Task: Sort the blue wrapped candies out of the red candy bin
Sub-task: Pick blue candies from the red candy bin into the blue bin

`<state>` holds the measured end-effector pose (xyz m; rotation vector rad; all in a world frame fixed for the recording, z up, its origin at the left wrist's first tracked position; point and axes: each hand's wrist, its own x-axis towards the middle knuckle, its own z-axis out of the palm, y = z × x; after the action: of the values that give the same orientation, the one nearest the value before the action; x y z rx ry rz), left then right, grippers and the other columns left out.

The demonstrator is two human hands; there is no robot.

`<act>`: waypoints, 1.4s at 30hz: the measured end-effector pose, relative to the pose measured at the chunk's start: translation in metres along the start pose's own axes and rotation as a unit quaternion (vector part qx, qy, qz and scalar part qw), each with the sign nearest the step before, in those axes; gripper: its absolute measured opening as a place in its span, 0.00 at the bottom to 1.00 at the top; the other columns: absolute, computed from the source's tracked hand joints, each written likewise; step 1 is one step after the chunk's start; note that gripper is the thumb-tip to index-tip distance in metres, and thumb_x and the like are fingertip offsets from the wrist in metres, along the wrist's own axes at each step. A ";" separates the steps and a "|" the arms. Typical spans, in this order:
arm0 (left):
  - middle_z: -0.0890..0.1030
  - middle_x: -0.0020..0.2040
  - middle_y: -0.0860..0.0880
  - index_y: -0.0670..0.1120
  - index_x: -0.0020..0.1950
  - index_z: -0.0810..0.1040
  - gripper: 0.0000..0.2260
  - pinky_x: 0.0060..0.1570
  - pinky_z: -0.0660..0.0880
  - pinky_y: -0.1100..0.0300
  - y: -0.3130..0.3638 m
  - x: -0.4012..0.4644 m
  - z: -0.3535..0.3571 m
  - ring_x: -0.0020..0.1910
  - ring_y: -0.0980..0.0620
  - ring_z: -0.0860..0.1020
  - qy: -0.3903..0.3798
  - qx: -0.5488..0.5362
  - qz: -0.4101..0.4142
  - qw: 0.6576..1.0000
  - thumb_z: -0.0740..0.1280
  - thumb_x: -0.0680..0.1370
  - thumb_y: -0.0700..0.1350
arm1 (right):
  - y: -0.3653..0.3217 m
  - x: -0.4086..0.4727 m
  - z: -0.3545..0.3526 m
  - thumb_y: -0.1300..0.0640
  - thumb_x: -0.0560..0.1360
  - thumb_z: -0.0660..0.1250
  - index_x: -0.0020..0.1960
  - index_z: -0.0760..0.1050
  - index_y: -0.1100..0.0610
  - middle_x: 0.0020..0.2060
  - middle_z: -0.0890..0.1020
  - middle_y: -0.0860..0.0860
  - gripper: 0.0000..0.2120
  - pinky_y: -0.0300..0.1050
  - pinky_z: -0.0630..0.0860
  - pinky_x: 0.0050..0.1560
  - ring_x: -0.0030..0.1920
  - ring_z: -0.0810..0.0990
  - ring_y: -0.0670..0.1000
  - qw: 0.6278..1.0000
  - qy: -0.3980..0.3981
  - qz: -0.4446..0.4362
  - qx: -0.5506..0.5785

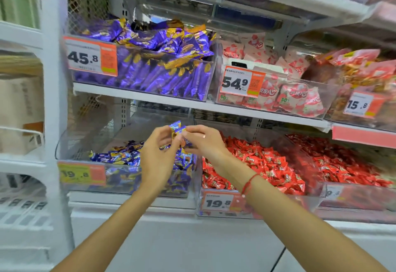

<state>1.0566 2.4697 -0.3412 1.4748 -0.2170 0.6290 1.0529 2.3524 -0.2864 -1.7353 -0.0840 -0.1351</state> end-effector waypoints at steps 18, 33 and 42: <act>0.76 0.65 0.57 0.54 0.66 0.75 0.15 0.61 0.70 0.55 -0.040 0.007 0.002 0.66 0.54 0.72 -0.145 0.320 0.102 0.930 0.62 0.80 0.54 | 0.035 -0.007 -0.117 0.61 0.77 0.66 0.53 0.82 0.51 0.47 0.84 0.44 0.09 0.30 0.73 0.50 0.48 0.80 0.39 0.904 -0.130 -0.081 -0.399; 0.71 0.69 0.61 0.53 0.66 0.75 0.18 0.65 0.66 0.55 -0.057 0.006 0.031 0.68 0.61 0.69 -0.258 0.306 0.151 0.904 0.55 0.80 0.56 | 0.101 0.078 -0.105 0.46 0.77 0.64 0.68 0.70 0.48 0.61 0.74 0.50 0.20 0.50 0.69 0.58 0.58 0.70 0.53 0.605 -0.386 -0.289 -0.633; 0.70 0.69 0.64 0.55 0.66 0.74 0.18 0.63 0.58 0.72 -0.057 0.001 0.032 0.66 0.63 0.69 -0.238 0.331 0.157 0.899 0.53 0.81 0.57 | 0.080 0.063 -0.153 0.49 0.78 0.59 0.65 0.72 0.45 0.62 0.71 0.45 0.16 0.47 0.67 0.61 0.62 0.68 0.49 0.604 -0.336 -0.233 -0.684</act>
<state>1.0942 2.4409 -0.3861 2.2795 -0.6834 0.6172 1.1195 2.1870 -0.3306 -3.1953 -1.3180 0.1573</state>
